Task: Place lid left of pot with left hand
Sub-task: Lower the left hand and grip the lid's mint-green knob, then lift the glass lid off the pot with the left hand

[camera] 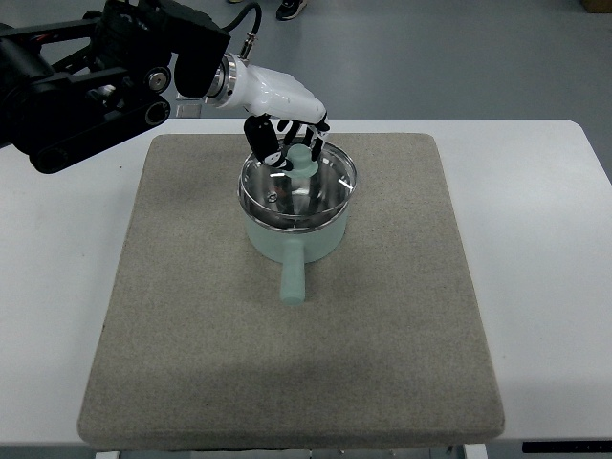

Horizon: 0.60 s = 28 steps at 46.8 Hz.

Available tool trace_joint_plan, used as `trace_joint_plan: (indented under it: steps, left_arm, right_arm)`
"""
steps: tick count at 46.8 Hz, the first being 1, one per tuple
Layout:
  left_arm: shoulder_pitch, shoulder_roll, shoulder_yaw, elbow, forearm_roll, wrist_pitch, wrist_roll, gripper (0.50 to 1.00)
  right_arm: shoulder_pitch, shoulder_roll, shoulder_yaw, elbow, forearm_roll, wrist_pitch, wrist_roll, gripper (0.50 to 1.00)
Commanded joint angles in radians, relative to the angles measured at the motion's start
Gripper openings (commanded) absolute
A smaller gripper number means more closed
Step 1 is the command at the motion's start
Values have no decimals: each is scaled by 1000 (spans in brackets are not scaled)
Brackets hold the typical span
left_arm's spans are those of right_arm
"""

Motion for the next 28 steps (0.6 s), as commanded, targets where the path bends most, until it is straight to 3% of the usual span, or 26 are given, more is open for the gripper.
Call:
trace_joint_plan:
  steps: [1, 13, 28]
  left_arm:
    - [-3, 1, -1, 0, 1, 0, 1, 500]
    - [-17, 23, -3, -2, 1, 0, -1, 500]
    - [-40, 169, -1, -55, 1, 0, -1, 500]
  right_arm:
    - [0, 0, 0, 0, 0, 0, 0, 924]
    - [0, 0, 0, 0, 0, 1, 0, 924]
    - [0, 0, 0, 0, 0, 0, 0, 924]
